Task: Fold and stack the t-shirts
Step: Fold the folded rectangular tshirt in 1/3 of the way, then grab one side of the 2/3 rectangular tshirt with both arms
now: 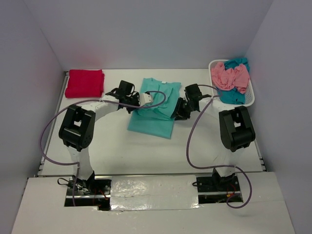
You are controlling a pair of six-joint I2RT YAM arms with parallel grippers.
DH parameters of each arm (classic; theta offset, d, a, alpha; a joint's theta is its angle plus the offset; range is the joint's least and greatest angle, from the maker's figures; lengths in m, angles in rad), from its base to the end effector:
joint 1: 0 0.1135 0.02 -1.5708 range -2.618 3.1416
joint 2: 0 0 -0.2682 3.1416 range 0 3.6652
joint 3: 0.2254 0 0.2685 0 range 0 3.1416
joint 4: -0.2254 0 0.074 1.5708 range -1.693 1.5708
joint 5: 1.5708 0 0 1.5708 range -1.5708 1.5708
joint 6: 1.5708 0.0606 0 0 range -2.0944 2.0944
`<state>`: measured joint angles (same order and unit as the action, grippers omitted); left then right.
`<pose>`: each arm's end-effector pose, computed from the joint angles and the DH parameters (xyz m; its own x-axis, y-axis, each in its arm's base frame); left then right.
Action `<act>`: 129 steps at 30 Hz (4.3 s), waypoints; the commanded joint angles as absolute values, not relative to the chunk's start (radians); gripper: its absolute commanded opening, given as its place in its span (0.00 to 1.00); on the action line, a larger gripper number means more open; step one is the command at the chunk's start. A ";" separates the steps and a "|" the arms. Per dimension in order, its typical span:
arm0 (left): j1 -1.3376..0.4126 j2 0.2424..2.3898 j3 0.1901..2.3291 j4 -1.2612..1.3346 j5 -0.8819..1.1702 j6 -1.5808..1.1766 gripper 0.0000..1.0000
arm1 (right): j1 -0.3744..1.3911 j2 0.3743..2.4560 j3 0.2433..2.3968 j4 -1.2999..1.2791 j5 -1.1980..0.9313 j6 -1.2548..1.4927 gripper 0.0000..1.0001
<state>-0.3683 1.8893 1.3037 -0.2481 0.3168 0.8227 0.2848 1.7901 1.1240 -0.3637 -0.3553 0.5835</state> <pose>0.4071 -0.1774 0.1761 -0.0759 0.7759 -0.6263 0.8719 0.3564 0.3358 0.3670 0.1294 0.1486 -0.9264 0.2670 -0.2655 0.0899 0.8416 0.5326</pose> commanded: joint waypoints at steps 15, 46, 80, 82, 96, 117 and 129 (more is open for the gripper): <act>-0.331 2.057 1.655 -0.331 0.159 0.405 0.80 | 0.314 1.707 1.310 -0.488 -0.110 0.368 0.37; -0.132 1.864 1.530 -0.459 0.261 0.438 0.73 | 0.459 2.295 1.904 -0.569 -0.100 0.437 0.01; -0.336 1.765 0.925 -0.107 0.198 1.583 0.65 | 0.574 1.762 0.966 -0.204 -0.276 0.825 0.63; -0.341 1.792 0.942 -0.095 0.173 1.543 0.54 | 0.575 1.775 0.963 -0.199 -0.273 0.842 0.63; -0.345 1.763 0.936 -0.114 0.186 1.508 0.00 | 0.566 1.845 0.930 -0.052 -0.228 1.000 0.41; -0.556 1.404 1.071 -0.981 0.353 1.068 0.00 | 0.643 1.278 0.713 -0.431 -0.436 0.655 0.00; -0.626 1.391 1.354 -1.195 0.400 0.812 0.00 | 0.545 1.113 0.883 -0.718 -0.457 0.575 0.00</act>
